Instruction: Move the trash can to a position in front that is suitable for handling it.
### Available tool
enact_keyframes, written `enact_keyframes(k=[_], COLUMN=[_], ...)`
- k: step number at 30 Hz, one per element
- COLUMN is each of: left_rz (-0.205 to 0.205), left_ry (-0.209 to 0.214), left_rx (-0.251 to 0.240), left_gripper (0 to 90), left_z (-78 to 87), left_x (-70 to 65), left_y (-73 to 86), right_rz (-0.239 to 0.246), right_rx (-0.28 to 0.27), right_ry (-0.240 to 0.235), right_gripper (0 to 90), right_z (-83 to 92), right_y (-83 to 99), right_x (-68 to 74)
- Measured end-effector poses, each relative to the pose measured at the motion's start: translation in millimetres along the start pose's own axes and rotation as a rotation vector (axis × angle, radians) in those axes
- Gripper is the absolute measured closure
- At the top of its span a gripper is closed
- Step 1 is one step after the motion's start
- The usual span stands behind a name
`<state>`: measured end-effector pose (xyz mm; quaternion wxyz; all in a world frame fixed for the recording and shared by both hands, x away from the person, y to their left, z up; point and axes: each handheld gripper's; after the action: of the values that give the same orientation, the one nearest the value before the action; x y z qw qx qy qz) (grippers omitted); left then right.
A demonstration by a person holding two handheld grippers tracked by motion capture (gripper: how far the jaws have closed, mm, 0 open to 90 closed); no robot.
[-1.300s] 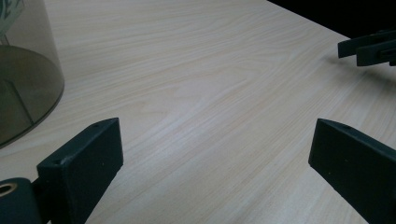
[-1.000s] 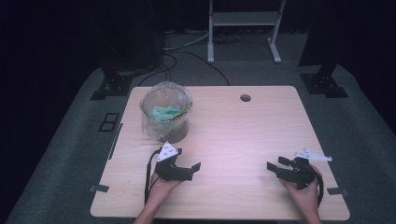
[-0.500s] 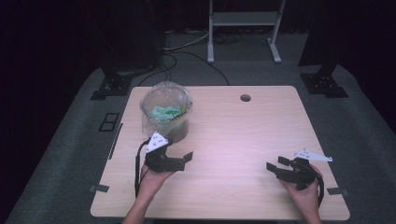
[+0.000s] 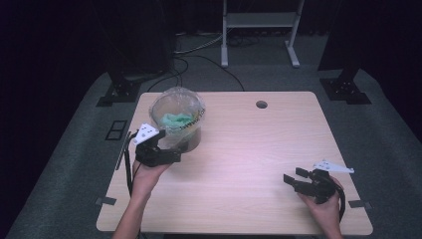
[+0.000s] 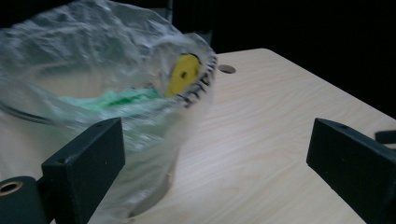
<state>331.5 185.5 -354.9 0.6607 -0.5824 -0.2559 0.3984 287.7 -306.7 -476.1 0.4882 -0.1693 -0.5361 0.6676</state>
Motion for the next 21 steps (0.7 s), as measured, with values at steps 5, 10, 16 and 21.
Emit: enact_keyframes(k=[5, 10, 16, 21], left_rz=[0.011, 0.027, 0.053, 0.106], left_ry=[-0.056, -0.111, -0.173, -0.194], left_rx=[-0.004, 0.011, 0.028, 0.024], left_gripper=[3.3, 3.3, 3.4, 4.6], left_z=[-2.9, -11.6, -21.8, -30.2], left_x=[15.2, 29.8, 45.8, 60.1], left_y=[-8.7, -13.7, -16.1, -14.8], right_rz=[0.002, 0.010, 0.011, 0.013], right_rx=[0.001, 0.002, 0.005, 0.007], right_ry=[-0.001, -0.002, -0.006, -0.010], right_gripper=[30.4, 30.4, 30.4, 30.4], right_z=[-0.6, -1.4, -1.8, -2.1], right_y=[-0.2, 0.0, 0.5, 0.8], right_x=[0.7, 2.1, 2.3, 2.7])
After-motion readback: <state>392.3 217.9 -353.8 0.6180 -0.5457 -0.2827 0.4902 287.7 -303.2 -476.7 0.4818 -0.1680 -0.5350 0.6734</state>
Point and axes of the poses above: each handheld gripper's, and its own axes: z roughly backward along the jaws, y roughly out of its underside, x roughly to its left, and after that the axes turned 10 degrees about -x, right-handed
